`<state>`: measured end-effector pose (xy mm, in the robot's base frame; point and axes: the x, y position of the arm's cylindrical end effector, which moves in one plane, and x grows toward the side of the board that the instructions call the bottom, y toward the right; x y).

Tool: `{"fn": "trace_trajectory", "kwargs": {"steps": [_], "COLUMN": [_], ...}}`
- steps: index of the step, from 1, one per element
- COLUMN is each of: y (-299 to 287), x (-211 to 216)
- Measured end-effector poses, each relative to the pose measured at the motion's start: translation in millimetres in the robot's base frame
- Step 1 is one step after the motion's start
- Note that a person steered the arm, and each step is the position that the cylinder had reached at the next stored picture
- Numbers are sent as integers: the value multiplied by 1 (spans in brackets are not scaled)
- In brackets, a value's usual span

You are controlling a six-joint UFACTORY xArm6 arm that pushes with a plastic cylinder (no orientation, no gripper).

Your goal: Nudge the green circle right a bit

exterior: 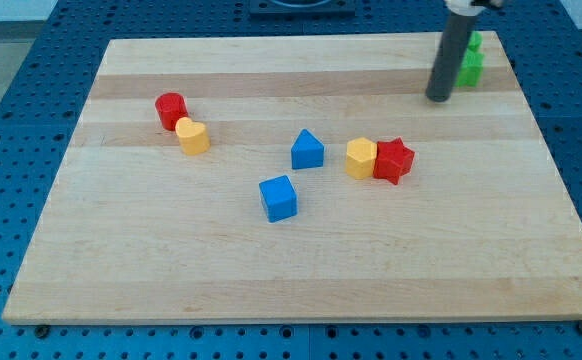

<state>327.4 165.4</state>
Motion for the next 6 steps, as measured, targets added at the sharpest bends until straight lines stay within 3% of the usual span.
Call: {"fn": "trace_trajectory", "kwargs": {"steps": [4, 6], "y": [-24, 5], "x": [-79, -79]}}
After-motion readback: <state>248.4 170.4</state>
